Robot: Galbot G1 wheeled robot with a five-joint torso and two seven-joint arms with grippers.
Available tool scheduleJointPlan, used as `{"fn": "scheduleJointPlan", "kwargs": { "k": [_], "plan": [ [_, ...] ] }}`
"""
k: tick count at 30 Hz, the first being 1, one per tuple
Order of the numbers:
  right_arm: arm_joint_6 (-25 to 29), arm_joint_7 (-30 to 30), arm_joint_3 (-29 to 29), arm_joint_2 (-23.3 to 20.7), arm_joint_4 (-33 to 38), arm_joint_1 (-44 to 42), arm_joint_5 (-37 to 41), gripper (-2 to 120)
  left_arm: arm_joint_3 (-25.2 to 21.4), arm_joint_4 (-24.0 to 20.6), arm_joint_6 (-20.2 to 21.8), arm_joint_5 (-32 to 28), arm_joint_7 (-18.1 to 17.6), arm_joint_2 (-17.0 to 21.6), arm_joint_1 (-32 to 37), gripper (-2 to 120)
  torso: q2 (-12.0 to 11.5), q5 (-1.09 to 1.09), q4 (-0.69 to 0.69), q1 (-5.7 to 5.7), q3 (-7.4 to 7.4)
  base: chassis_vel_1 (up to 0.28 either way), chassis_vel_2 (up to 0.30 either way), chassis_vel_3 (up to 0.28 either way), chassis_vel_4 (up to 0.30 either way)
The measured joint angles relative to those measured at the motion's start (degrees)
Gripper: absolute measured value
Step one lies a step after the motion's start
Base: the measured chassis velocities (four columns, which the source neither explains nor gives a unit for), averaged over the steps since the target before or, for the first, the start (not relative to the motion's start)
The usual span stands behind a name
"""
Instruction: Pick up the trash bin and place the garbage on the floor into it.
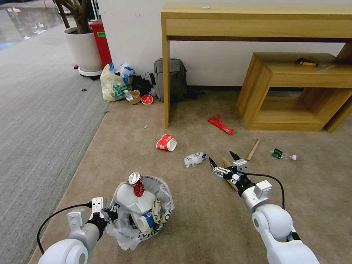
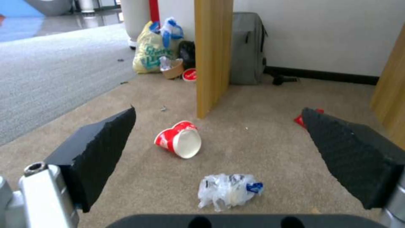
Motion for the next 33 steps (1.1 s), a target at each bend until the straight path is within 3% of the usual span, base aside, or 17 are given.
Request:
{"fn": "scheduleJointPlan", "kwargs": {
  "k": [33],
  "plan": [
    [-0.7, -0.2, -0.6, -0.1, -0.6, 0.6, 0.3, 100, -0.3, 0.4, -0.3, 0.1, 0.3, 0.0, 0.0, 0, 0.0, 0.00, 0.00, 0.01, 0.00, -0.055, 0.053, 0.055, -0.060]
  ]
}}
